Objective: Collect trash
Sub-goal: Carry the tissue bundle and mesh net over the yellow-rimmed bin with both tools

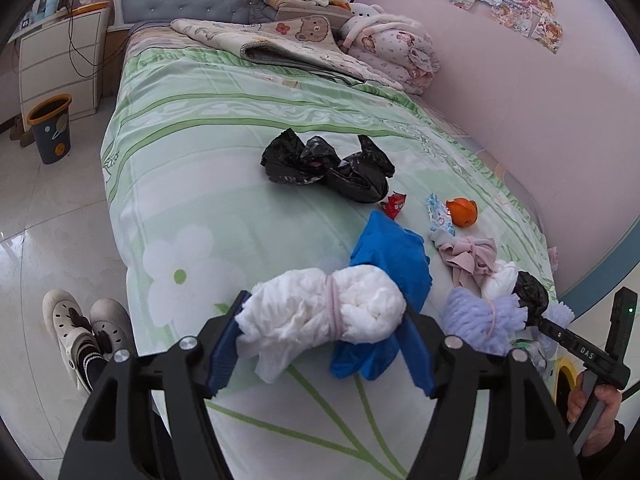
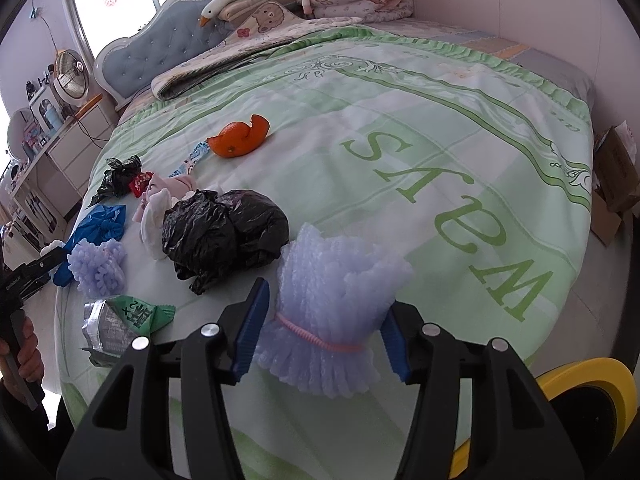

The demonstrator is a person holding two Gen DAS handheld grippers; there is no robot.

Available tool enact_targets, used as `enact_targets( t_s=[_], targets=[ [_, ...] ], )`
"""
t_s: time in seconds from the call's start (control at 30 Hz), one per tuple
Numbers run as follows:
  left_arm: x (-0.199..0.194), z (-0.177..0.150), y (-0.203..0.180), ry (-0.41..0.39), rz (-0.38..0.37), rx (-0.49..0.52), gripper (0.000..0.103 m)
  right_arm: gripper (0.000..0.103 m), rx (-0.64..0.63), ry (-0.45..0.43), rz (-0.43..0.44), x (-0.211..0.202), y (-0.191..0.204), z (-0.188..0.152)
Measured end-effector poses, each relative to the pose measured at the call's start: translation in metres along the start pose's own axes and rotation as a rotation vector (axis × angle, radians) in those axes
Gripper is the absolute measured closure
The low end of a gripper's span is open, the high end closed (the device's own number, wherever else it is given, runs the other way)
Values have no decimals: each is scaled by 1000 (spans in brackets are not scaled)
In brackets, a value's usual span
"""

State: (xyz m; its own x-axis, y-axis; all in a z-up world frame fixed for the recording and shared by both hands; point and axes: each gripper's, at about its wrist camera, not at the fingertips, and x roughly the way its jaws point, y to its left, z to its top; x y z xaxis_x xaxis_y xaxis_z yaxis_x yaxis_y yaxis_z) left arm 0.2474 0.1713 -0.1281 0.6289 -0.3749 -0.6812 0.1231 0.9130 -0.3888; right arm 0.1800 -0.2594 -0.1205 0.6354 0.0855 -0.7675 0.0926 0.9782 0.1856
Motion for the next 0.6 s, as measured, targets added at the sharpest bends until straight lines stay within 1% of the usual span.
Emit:
enact_targets(
  t_s=[0.03, 0.07, 0.13, 0.17, 0.2, 0.23, 0.27, 0.3, 0.33, 0.4, 0.5, 0.6],
  targets=[
    [-2, 1, 4, -5, -6, -17, 26, 51, 0, 2, -1, 0, 0, 0],
    [-3, 1, 8, -9, -15, -38, 24, 51, 1, 3, 0, 1, 0, 0],
    [-3, 3, 17, -9, -37, -75, 23, 51, 6, 5, 2, 1, -1, 0],
    [-3, 4, 19, -10, -40, -83, 25, 51, 8, 5, 3, 1, -1, 0],
    [-2, 4, 19, -13, -34, -81, 34, 51, 9, 5, 4, 1, -1, 0],
    [-2, 4, 19, -16, -24, -75, 40, 51, 11, 4, 5, 1, -1, 0],
    [-2, 4, 19, -21, -19, -73, 44, 53, 12, 2, 6, 1, -2, 1],
    [-2, 4, 19, -26, -10, -72, 49, 54, 10, -2, 6, 1, -1, 1],
    [-2, 4, 18, -33, -5, -72, 52, 55, 4, -7, 6, 0, -1, 1],
    [-6, 5, 18, -49, 2, -70, 54, 58, 0, -14, 11, 0, 0, 2],
    [-17, 8, 11, -90, 30, -41, 54, 60, 2, -36, 25, -7, -1, 5],
    [-34, 13, 3, -129, 32, -19, 54, 60, -21, -80, 22, -22, 3, 10]
  ],
)
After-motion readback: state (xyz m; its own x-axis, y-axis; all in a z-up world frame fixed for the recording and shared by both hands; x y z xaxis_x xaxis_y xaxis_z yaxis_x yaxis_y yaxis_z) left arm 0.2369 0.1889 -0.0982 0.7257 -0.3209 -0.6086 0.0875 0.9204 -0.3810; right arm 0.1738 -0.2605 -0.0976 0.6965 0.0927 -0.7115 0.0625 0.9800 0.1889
